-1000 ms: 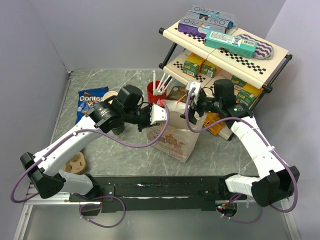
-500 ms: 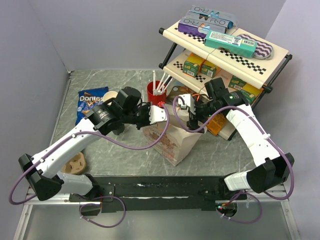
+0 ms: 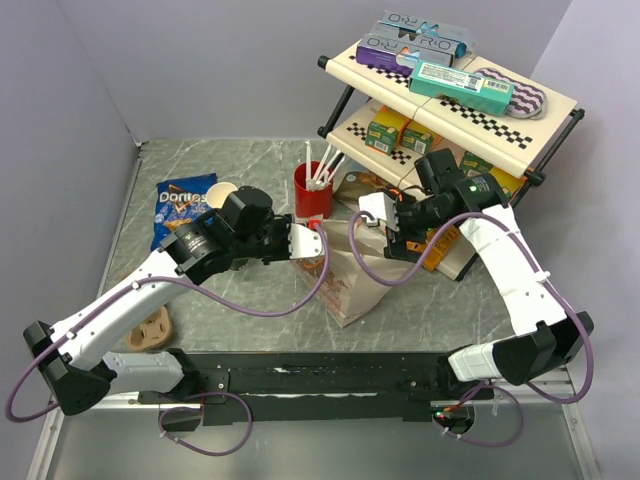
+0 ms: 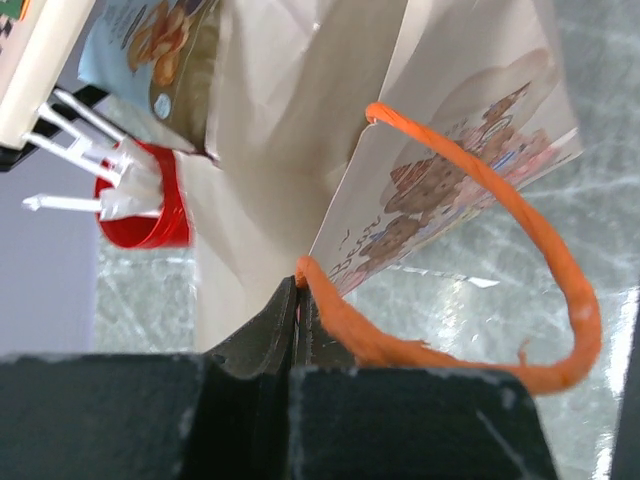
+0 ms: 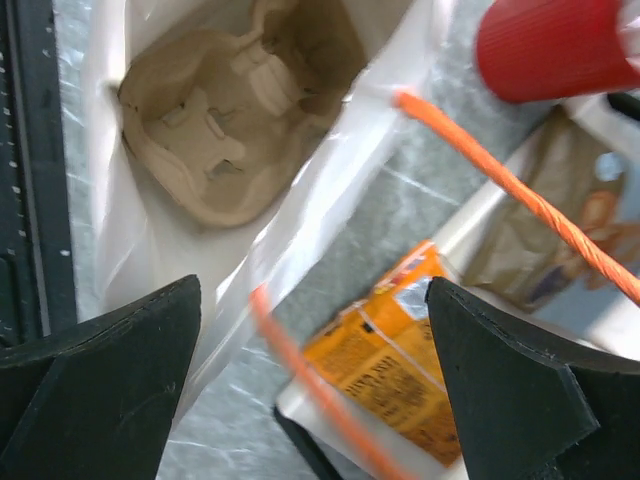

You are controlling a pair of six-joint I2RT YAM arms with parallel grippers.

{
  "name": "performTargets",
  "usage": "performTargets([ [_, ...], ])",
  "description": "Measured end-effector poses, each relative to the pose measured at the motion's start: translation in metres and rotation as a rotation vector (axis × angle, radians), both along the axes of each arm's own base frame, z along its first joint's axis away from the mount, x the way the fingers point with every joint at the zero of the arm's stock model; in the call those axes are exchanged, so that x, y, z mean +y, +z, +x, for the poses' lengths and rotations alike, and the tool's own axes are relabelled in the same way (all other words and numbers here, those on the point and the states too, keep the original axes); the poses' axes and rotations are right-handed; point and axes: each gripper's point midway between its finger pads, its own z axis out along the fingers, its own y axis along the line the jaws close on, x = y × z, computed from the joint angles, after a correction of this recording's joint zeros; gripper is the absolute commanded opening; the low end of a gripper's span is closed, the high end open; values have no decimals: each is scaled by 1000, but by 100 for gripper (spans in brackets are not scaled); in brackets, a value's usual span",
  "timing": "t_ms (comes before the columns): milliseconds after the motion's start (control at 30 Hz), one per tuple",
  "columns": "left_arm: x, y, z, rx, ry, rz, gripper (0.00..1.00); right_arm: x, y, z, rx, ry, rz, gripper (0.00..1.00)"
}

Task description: Pack the takeout coffee

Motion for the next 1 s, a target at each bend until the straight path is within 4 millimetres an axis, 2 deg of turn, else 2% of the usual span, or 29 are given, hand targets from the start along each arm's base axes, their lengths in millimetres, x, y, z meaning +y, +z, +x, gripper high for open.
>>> performTargets([
  [133, 9, -3, 5, -27, 25, 27, 1, 1, 15, 2, -54, 26, 8, 100],
  [567, 22, -4, 11, -63, 53, 46, 1, 1, 33, -17, -126, 81, 37, 100],
  [667, 22, -4, 11, -65, 44, 45, 1, 2, 23, -25, -111, 103, 24, 100],
  [867, 17, 5, -1, -45, -16, 0, 1, 0, -18, -43, -23, 115, -35, 100],
  [1000, 14, 7, -6, -36, -38, -13, 1, 0, -40, -44, -15, 121, -66, 100],
])
